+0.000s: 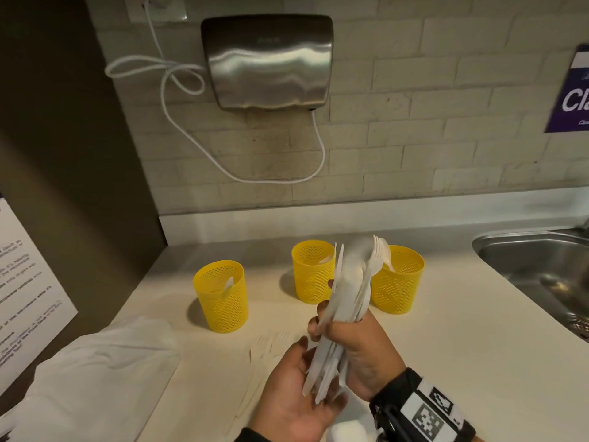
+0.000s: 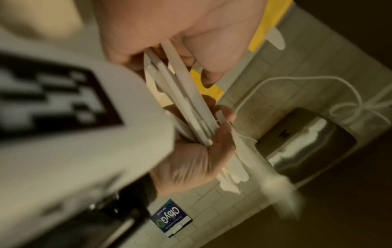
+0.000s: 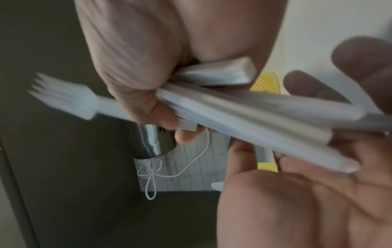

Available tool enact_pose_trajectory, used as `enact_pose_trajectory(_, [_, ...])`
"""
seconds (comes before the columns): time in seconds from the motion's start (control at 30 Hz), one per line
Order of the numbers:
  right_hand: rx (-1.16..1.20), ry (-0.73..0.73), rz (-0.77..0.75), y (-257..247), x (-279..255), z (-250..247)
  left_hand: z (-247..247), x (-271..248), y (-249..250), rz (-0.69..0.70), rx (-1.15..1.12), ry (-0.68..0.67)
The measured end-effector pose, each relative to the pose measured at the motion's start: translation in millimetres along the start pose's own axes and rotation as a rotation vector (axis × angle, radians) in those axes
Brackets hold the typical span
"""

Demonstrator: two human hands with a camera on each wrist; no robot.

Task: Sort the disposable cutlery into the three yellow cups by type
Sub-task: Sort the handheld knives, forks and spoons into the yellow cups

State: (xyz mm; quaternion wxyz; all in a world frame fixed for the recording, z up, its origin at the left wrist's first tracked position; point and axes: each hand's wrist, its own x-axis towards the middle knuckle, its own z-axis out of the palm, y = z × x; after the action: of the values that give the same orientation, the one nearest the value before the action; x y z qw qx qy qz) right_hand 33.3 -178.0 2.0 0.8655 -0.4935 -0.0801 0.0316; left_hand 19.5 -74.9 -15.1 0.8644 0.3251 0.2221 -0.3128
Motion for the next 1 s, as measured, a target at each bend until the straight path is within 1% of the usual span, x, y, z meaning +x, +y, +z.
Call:
enact_pose_trajectory(0.07, [-0.074,0.027,0.012,2,-2,-1,3,1,-4,0.017,-0.112,-0.022])
enact_pose_trajectory(0.13, [-0.104,0.069,0.034,6,-3,-5,5,2,-5,0.017,-0.141,-0.035])
enact_pose_trajectory(0.17, [-0.098,0.084,0.047,6,-3,-6,5,2,-6,0.013,-0.138,-0.045])
enact_pose_trajectory(0.3, [-0.029,0.061,0.077,9,-8,-7,0,10,-5,-0.037,-0.136,-0.092])
enact_pose_trajectory(0.37, [-0.01,0.082,0.11,16,-10,-9,-3,13,-4,-0.063,-0.161,-0.154])
enact_pose_trajectory(0.43, [0.007,0.129,0.15,23,-11,-13,0,9,-3,-0.1,-0.116,-0.207])
enact_pose_trajectory(0.47, [0.013,0.153,0.161,25,-10,-15,1,8,-1,-0.103,-0.03,-0.2])
enact_pose_trajectory(0.5, [0.003,0.17,0.167,24,-8,-18,1,9,2,-0.061,0.078,-0.155])
enact_pose_trajectory(0.53, [-0.029,0.174,0.172,21,-6,-21,0,11,6,0.043,0.215,-0.07])
enact_pose_trajectory(0.57, [-0.077,0.171,0.184,19,-4,-24,-3,17,11,0.212,0.365,0.033])
enact_pose_trajectory(0.6, [-0.136,0.156,0.202,17,-2,-28,-2,20,18,0.379,0.496,0.096])
enact_pose_trajectory(0.63, [-0.196,0.137,0.225,14,0,-30,1,22,25,0.501,0.583,0.081])
enact_pose_trajectory(0.67, [-0.243,0.111,0.247,12,2,-31,7,23,32,0.575,0.646,0.03])
enact_pose_trajectory(0.7, [-0.271,0.089,0.267,11,4,-32,13,25,37,0.607,0.712,-0.017])
enact_pose_trajectory(0.8, [-0.241,0.054,0.326,8,9,-35,26,30,48,0.686,0.877,0.004])
enact_pose_trajectory(0.87, [-0.208,0.034,0.343,4,13,-38,27,37,53,0.717,0.893,0.021])
enact_pose_trajectory(1.0, [-0.226,0.034,0.373,2,22,-47,28,48,58,0.779,0.939,0.074])
